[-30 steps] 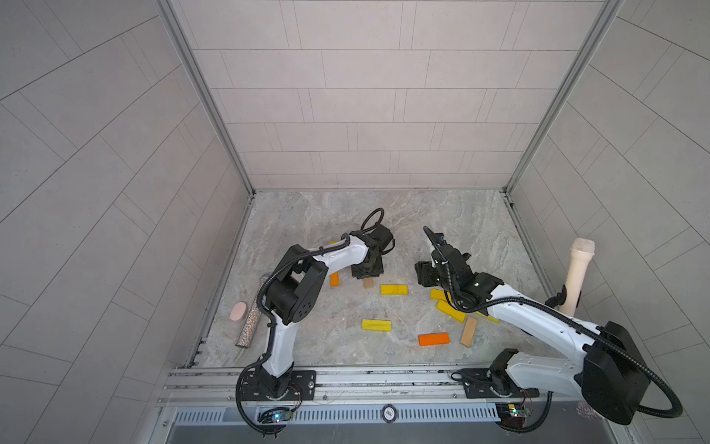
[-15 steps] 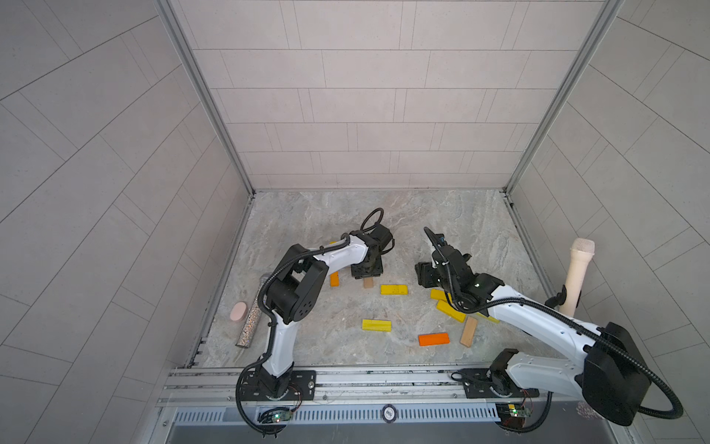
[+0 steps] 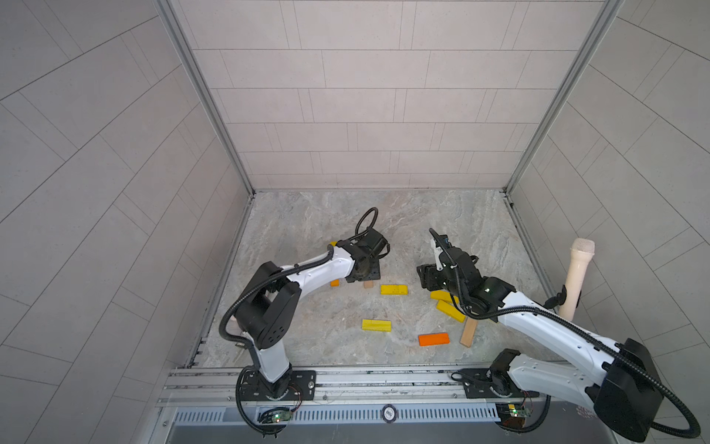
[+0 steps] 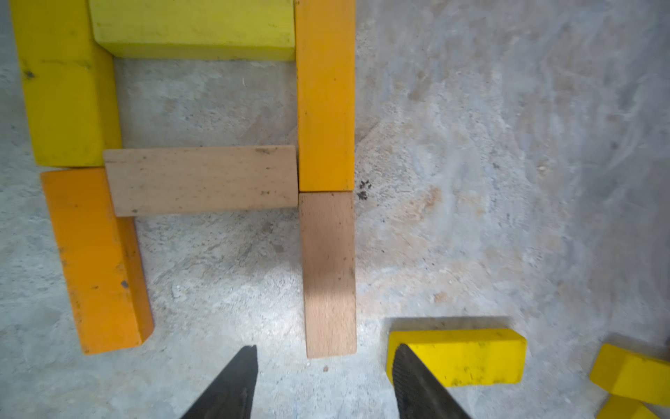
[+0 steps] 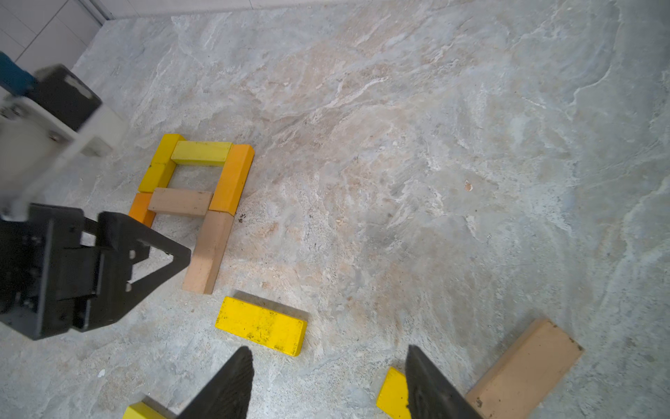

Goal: Assemble the number 8 with building blocks
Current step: Assemble the building block at the center of the board.

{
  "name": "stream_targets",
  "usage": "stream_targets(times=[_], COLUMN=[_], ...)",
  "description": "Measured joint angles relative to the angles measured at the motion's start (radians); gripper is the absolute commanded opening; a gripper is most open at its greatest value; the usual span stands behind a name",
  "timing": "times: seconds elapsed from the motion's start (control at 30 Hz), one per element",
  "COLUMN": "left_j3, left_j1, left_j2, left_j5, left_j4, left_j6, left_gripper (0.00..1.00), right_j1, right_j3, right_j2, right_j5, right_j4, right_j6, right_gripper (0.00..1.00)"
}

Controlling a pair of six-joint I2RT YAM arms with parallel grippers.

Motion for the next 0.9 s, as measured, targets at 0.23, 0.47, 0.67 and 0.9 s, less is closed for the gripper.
stream_targets(times=[0.23,0.47,0.67,0.9], left_j3=[-0.207,-0.331,-0.385,-0.387], left_j1=[-0.002,-0.003,-0.011,-0.018], left_j2=[-0.189,-0.327,-0.370,-0.396], left_j5=[0.043,0.090,0.121,0.167], left_j4=[0.175,0.297,0.369,0.416], left_j6=[0.065,0.127,0.193,0.315], left_gripper=[0.74,0.86,0.93,0.98], right_j1=[0.059,0.059,0.061,0.061], right_j3=[-0.014,-0.054,-0.068,-0.070], right_j2=[-0.037,-0.105,-0.154,-0.221], right_j5=[0.034,0.061,0.063,0.064], right_j4=[-0.047,-0.069,-0.094,-0.125], right_j6=[-0.022,-0.011,-0.011,-0.010], right_gripper=[0.77,0.86,0.94,0.97])
